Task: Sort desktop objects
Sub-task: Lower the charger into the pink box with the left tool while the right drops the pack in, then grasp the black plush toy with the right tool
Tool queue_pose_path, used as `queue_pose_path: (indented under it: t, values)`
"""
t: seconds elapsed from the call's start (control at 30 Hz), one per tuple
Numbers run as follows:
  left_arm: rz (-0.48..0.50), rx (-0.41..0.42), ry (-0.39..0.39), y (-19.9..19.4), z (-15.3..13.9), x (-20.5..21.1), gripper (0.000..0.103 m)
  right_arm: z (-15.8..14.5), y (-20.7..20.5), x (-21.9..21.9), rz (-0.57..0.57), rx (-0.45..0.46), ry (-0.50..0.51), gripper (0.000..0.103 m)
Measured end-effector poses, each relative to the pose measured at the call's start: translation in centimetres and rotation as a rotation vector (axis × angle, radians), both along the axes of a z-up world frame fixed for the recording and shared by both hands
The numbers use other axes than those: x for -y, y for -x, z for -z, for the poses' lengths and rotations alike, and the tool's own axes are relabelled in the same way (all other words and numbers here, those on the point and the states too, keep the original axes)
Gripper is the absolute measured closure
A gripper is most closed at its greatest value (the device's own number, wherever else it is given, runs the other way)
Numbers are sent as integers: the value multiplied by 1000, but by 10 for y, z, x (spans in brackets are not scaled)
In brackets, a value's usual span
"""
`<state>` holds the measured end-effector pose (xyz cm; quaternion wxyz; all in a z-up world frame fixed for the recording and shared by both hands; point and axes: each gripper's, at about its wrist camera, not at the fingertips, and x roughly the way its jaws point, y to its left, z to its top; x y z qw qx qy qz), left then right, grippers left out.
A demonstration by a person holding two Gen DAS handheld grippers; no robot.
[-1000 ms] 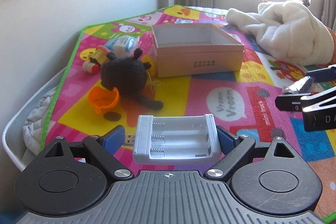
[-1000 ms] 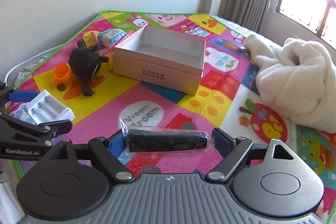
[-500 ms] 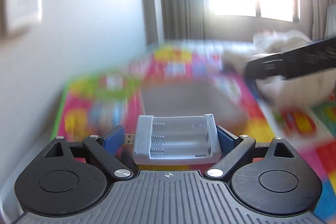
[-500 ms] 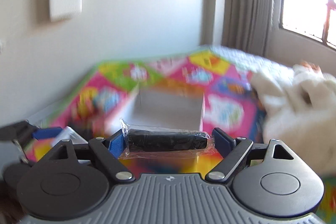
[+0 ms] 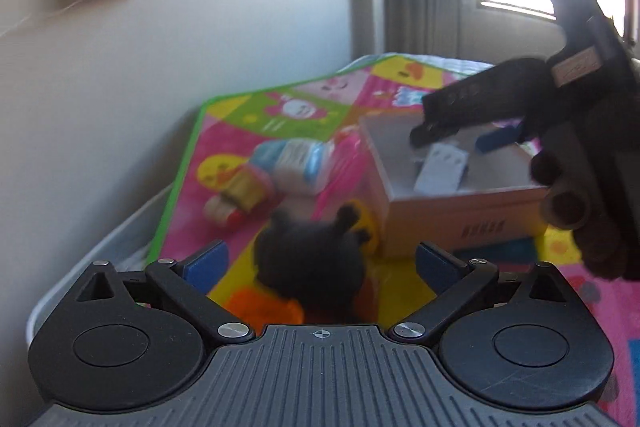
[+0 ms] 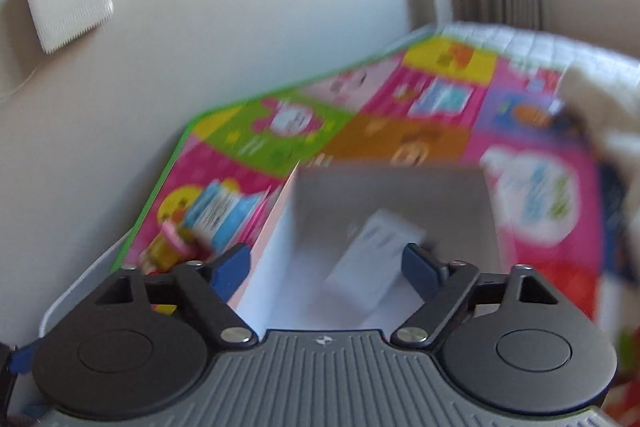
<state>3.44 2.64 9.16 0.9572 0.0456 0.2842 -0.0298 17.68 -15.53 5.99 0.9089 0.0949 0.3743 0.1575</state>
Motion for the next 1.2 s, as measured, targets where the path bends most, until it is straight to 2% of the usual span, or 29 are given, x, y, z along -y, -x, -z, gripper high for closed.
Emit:
queue_pose_path:
  t: [0.07,0.13,0.2,0.27,0.33,0.37,0.4,0.47,0.5,0.63,0.77,0.8,0.87,0.93,1.0,1.13,1.2]
  values:
    - [-38,-24,33,8,5,-14,1,20,0,-21,-44,-54,-21,25]
    - [-26,-60,57,12,12,-23,1,29,5,-36,-92,-70,-4,24]
    - [-16,-89,60,15,16,-30,0,29,18,-43,-144,-76,35,24]
    - [-16,-115,71,18,21,-37,0,26,30,-39,-214,-105,14,24]
    - [-24,-137,80,21,26,-42,0,23,49,-36,-242,-108,58,25]
    - [-30,-142,83,22,28,-45,0,17,62,-32,-212,-71,95,25]
    - [-36,-146,89,23,30,-48,0,9,77,-31,-192,7,147,25]
    - [-50,-158,97,25,33,-52,0,-6,108,-40,-201,187,245,25]
    - [-58,-164,96,26,35,-54,0,-10,119,-49,-222,240,280,25]
    - [-66,-184,86,37,40,-57,0,-6,123,-104,-323,337,397,26]
    - [-75,-178,87,45,38,-62,0,15,94,-157,-385,326,481,25]
    - [-84,-178,88,46,37,-64,0,23,88,-167,-404,304,509,21]
    - [-95,-179,96,46,36,-68,0,42,77,-180,-448,251,558,19]
    - [-102,-178,100,47,35,-70,0,49,81,-181,-435,287,620,34]
    - [-96,-175,102,47,34,-70,0,34,90,-169,-416,291,560,40]
    - [-80,-180,99,48,35,-66,0,-9,123,-125,-368,308,407,40]
    - [-64,-180,95,49,35,-62,0,-23,139,-95,-339,268,322,39]
